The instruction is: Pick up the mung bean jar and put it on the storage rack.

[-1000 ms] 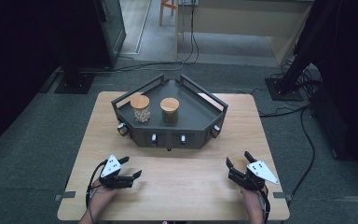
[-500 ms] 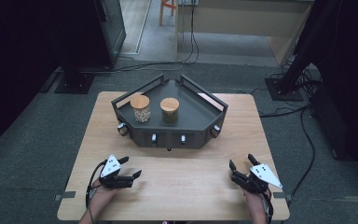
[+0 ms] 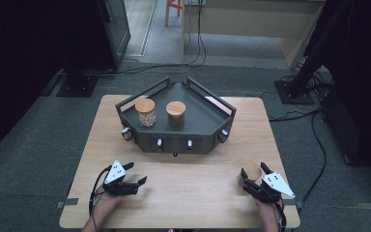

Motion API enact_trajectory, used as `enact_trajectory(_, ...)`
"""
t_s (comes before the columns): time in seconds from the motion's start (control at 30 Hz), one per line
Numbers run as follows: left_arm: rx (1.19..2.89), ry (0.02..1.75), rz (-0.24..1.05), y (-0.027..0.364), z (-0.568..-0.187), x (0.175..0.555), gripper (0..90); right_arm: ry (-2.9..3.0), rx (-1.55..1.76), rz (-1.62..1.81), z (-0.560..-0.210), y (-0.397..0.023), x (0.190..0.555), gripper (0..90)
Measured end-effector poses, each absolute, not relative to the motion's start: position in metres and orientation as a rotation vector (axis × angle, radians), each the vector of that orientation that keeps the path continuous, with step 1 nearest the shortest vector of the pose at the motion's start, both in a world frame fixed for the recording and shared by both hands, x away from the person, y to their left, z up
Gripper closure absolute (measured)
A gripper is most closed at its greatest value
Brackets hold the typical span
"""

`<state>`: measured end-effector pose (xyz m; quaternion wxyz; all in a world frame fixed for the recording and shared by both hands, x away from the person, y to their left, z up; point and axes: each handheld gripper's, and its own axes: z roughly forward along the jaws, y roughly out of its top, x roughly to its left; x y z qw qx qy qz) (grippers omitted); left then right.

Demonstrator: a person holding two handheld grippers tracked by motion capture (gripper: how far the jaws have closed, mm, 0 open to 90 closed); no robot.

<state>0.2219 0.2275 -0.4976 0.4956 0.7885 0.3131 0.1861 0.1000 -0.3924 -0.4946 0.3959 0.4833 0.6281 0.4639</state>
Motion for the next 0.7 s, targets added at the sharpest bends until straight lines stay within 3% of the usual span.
enact_trajectory(0.7, 1.907, 0.762, 0.454, 0.228, -0.497, 0.221, 18.7, 1.636, 1.327, 1.154, -0.506, -0.396, 0.109, 20.4)
